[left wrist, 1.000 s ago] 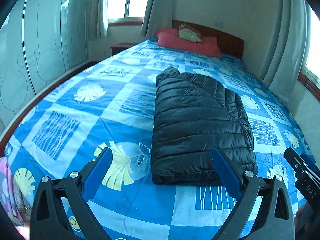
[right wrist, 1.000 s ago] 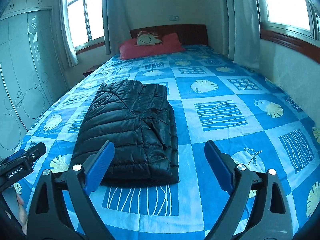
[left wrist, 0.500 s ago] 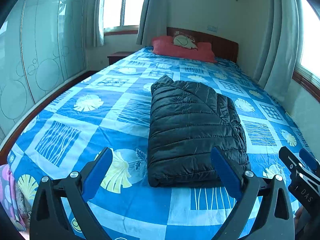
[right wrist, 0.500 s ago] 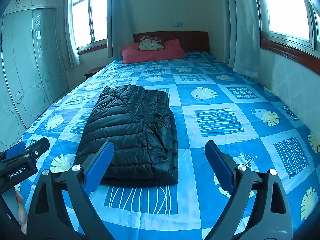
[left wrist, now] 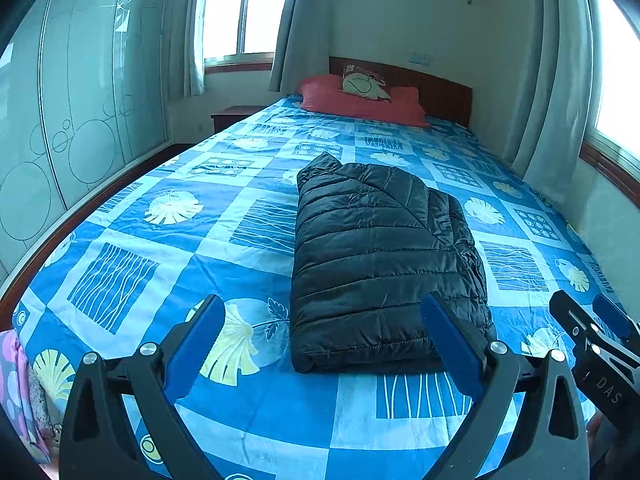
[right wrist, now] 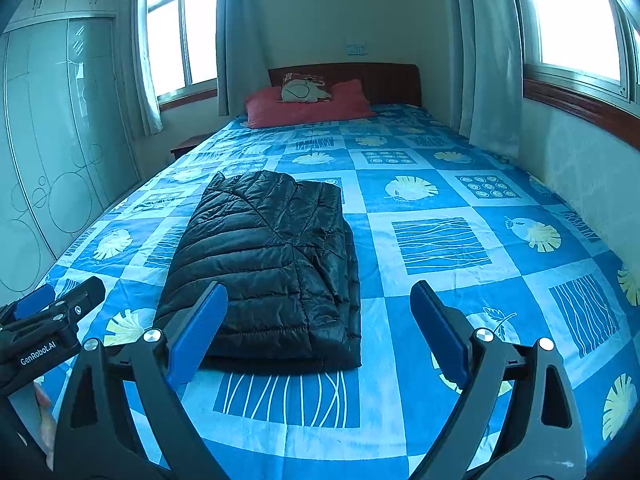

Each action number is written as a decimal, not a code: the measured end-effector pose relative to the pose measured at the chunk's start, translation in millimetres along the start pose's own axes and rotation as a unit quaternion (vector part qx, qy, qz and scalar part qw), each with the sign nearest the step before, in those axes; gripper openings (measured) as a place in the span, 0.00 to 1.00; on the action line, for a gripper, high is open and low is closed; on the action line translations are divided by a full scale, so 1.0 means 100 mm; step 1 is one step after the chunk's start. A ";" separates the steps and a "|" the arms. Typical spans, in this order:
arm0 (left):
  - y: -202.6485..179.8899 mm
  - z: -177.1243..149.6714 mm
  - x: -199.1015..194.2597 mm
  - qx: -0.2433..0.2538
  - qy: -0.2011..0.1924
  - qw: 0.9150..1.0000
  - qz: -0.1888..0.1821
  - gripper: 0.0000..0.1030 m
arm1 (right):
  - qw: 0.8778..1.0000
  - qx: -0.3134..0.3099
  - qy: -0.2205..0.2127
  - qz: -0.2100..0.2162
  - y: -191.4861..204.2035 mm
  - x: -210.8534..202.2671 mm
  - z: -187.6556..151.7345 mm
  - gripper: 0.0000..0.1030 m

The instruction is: Fold large clothes

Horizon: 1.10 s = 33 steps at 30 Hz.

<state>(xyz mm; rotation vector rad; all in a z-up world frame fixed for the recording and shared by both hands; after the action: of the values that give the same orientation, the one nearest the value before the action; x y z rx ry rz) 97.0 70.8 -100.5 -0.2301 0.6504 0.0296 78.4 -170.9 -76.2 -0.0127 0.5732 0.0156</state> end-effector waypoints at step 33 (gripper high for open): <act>-0.03 0.00 -0.06 0.003 -0.009 1.000 -0.004 0.95 | 1.000 -0.001 0.012 0.001 0.01 0.07 -0.07 0.90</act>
<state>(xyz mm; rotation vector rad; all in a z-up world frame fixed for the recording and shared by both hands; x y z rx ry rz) 92.6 67.8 -96.8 -0.2254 0.6316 0.0219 80.4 -170.3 -85.9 -0.0137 0.5967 0.0175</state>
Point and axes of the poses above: each gripper's, at about its wrist camera, not at the fingertips, and x roughly the way its jaws point, y to its left, z to its top, the point moved 10 cm from there along x, roughly the way its jaws point, and after that the axes turned 8 degrees about -x, right-handed, at the moved point
